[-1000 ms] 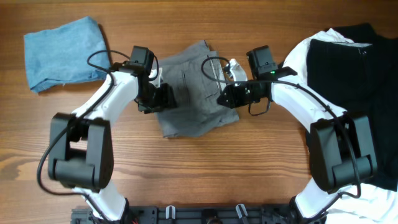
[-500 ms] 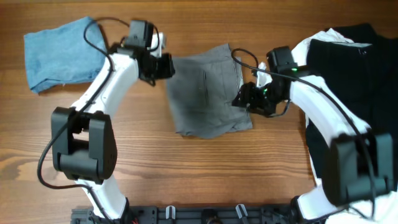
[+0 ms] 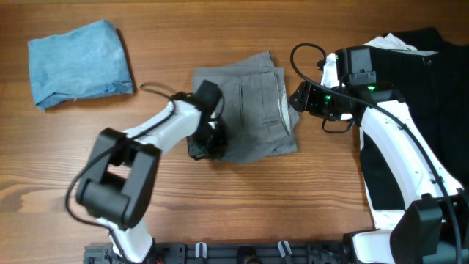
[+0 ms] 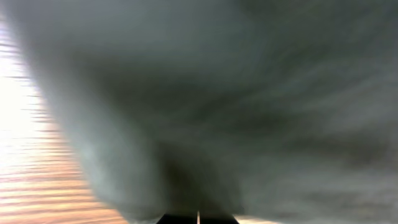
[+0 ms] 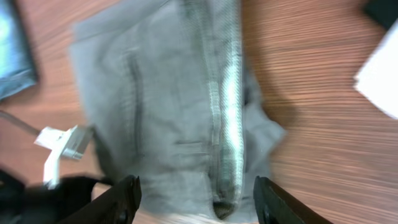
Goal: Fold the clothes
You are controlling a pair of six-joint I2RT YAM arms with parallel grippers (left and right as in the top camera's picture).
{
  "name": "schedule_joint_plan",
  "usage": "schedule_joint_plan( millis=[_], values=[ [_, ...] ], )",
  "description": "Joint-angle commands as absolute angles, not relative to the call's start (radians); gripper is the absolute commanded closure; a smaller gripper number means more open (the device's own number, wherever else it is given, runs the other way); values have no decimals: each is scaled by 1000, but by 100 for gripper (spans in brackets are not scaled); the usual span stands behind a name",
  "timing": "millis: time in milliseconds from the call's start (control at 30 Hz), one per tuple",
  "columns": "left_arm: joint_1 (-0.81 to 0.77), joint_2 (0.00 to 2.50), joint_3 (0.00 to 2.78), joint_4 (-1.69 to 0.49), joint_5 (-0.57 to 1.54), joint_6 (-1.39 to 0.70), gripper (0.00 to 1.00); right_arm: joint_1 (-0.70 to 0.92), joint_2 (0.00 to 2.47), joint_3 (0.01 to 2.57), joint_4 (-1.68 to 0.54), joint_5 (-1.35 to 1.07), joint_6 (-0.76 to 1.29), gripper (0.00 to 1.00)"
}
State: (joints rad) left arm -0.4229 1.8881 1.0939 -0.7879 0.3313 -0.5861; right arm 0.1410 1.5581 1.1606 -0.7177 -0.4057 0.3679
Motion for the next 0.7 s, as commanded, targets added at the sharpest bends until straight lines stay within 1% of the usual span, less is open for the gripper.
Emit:
schedule_joint_plan(
  millis=[0,67,100,133,167,233,267,300,333,367,433,467,567,633,667],
  values=[
    [-274,1900,988,-670,173,-720,96,171,1547,1160,-694,-590,339,38],
    [-140,1900,1016,-542,191,-693,96,227,1549,1159,-638,-596,335,38],
    [-73,1900,1056,-448,256,-629,96,272,1554,1156,-569,-581,346,37],
    [-25,1900,1111,-411,327,-583,96,298,1562,1156,-526,-543,377,37],
    [15,1900,1181,-419,380,-579,96,328,1571,1156,-492,-471,442,39],
    [68,1900,1331,-460,462,-527,96,375,1605,1156,-448,-356,620,48],
    [84,1900,1427,-517,484,-478,96,393,1634,1156,-411,-330,666,49],
    [88,1899,1532,-618,483,-411,94,403,1673,1156,-363,-325,693,49],
    [85,1898,1595,-710,484,-357,91,406,1708,1156,-328,-323,717,52],
    [73,1895,1644,-801,488,-320,87,405,1756,1156,-299,-305,770,57],
    [39,1883,1663,-946,490,-272,72,385,1837,1156,-290,-249,908,80],
    [10,1884,1661,-1051,485,-227,52,360,1888,1156,-253,-241,975,89],
    [-44,1885,1605,-1149,459,-213,24,308,1952,1157,-191,-291,975,93],
    [-85,1885,1528,-1132,460,-224,15,297,1968,1157,-204,-311,976,93],
    [-110,1885,1461,-1089,460,-282,7,298,1974,1157,-209,-308,976,93]
  ],
)
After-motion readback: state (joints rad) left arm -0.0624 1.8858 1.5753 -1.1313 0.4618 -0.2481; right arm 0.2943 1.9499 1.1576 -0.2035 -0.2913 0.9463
